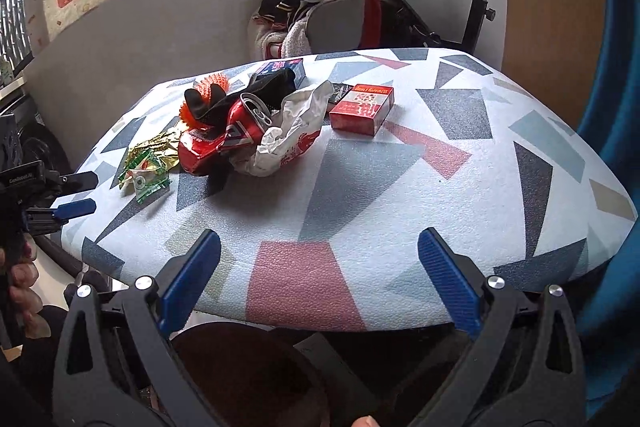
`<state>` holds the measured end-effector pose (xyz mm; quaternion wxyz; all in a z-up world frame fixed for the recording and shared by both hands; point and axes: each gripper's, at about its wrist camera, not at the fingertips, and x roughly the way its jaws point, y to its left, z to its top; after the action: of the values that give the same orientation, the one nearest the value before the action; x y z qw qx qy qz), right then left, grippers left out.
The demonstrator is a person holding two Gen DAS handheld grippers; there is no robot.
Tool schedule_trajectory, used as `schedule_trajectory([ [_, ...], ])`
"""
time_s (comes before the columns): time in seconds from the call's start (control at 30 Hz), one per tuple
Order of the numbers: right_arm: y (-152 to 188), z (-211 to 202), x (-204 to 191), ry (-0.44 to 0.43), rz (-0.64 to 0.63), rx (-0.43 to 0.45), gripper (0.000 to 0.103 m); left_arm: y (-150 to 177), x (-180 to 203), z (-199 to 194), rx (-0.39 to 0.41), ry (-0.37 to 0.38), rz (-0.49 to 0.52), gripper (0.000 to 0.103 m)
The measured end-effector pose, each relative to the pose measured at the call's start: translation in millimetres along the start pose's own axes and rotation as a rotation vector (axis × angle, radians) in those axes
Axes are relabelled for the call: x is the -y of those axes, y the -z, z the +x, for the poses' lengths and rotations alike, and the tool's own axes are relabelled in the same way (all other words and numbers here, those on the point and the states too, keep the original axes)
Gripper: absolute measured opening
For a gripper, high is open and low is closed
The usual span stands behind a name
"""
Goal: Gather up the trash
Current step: 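Grasp the green-white snack wrapper with the left tool while the right tool grasps the white tissue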
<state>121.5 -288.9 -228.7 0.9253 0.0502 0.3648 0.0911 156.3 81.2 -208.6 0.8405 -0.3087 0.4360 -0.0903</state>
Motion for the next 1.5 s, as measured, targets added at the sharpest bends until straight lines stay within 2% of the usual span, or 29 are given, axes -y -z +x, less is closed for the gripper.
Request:
schedule_trajectory([
  [0.17,-2.0,8.3,3.5,-0.01,0.001,-0.005,0.097,-19.5,9.1,28.5,0.015,-0.09,-0.022,0.057],
  [0.3,-7.3,10.5,6.7,-0.022,0.004,0.003,0.097,-25.5,11.9,45.0,0.025,-0.122,-0.005,0.056],
  [0.37,-11.4,10.0,7.7,-0.035,-0.003,0.008,0.097,-20.4,14.2,49.4,0.02,-0.131,0.036,0.032],
  [0.4,-14.0,9.9,8.0,-0.041,-0.008,0.012,0.094,-16.6,14.5,51.0,0.013,-0.145,0.056,0.017],
  [0.43,-17.2,10.4,8.4,-0.05,-0.009,0.012,0.091,-12.3,13.6,50.9,0.014,-0.148,0.071,0.014],
  [0.5,-25.4,15.1,10.9,-0.076,0.004,0.0,0.073,-6.5,12.5,47.1,0.024,-0.139,0.103,0.012],
  [0.53,-29.8,18.0,12.7,-0.093,0.019,-0.001,0.07,-4.3,13.3,44.2,0.03,-0.138,0.126,0.011],
  [0.6,-41.3,26.1,15.8,-0.135,0.061,0.002,0.056,0.7,16.2,35.5,0.047,-0.13,0.171,0.011],
  [0.67,-53.7,37.4,17.2,-0.162,0.1,0.011,0.051,4.7,21.0,25.8,0.067,-0.125,0.211,0.011],
  [0.8,-76.7,70.0,18.3,-0.194,0.177,0.013,0.05,12.9,30.2,10.3,0.093,-0.101,0.265,0.01],
  [0.93,-87.9,106.4,18.0,-0.216,0.238,-0.054,0.05,18.8,35.7,1.4,0.104,-0.092,0.294,0.01],
  [0.97,-89.4,113.5,17.1,-0.194,0.236,-0.09,0.037,19.7,36.6,0.2,0.107,-0.097,0.304,0.011],
  [1.0,-91.1,115.2,15.1,-0.171,0.226,-0.11,0.015,19.9,36.8,-0.6,0.108,-0.099,0.308,0.011],
  [1.07,-96.6,102.7,11.7,-0.155,0.192,-0.066,0.013,20.6,34.8,-1.6,0.108,-0.098,0.302,0.01],
  [1.23,-111.7,70.1,5.4,0.0,0.039,0.035,0.012,23.0,34.0,4.6,0.092,-0.093,0.294,0.011],
  [1.33,-117.0,57.0,14.6,0.061,0.023,0.078,0.011,25.3,36.4,5.1,0.091,-0.088,0.301,0.011],
  [1.5,-108.5,32.7,27.5,0.092,0.039,0.106,0.011,26.3,40.8,-0.5,0.088,-0.085,0.314,0.01],
])
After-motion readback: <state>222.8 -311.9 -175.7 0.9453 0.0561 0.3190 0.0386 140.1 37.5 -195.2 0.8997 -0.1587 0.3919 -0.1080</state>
